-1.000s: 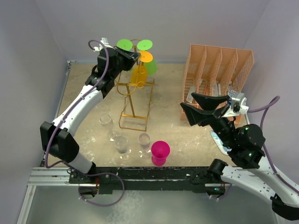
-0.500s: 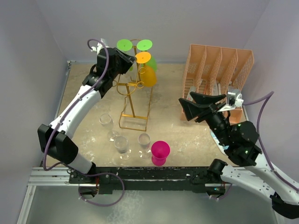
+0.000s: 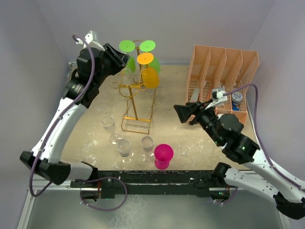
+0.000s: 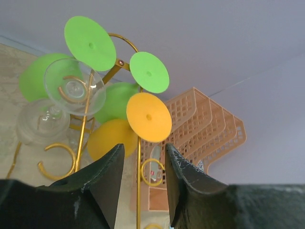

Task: Place the wine glass upside down on the wine glass rack

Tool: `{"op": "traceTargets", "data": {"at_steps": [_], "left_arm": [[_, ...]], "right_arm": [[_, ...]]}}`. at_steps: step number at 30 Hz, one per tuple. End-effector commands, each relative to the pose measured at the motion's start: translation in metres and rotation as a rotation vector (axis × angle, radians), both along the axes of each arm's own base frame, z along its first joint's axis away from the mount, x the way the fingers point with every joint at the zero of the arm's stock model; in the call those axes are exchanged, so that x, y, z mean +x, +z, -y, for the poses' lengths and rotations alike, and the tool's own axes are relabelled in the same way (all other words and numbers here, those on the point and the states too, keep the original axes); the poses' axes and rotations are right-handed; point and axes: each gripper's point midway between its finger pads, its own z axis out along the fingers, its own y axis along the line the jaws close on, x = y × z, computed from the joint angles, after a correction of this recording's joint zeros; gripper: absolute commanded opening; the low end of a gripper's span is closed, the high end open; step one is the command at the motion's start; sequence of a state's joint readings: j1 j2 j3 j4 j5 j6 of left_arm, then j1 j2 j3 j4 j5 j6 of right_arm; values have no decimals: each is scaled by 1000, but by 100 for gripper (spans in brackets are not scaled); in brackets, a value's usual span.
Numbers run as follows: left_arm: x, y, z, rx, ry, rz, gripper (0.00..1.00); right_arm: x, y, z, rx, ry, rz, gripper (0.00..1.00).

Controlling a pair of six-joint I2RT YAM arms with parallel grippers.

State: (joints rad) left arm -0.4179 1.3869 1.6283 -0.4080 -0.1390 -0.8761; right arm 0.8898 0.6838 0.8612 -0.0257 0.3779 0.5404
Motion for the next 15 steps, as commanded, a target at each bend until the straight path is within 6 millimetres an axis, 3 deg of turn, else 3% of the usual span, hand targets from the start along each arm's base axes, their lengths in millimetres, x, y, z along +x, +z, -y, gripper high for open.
{"op": "traceTargets", "data": {"at_steps": [1, 7, 10, 15], "left_arm": [[-52, 17, -18, 186, -108, 106, 38], [-106, -16, -48, 309, -114, 135, 40], [-119, -34, -70, 324, -32, 131, 41], [-131, -44, -106, 274, 153, 141, 42]], "right_arm": [[-8, 10, -17, -95, 110, 21, 69], [24, -25, -11, -258, -83, -220, 61], [19, -40, -33, -321, -8, -260, 60], [-10, -67, -72, -415, 205, -325, 56]]}}
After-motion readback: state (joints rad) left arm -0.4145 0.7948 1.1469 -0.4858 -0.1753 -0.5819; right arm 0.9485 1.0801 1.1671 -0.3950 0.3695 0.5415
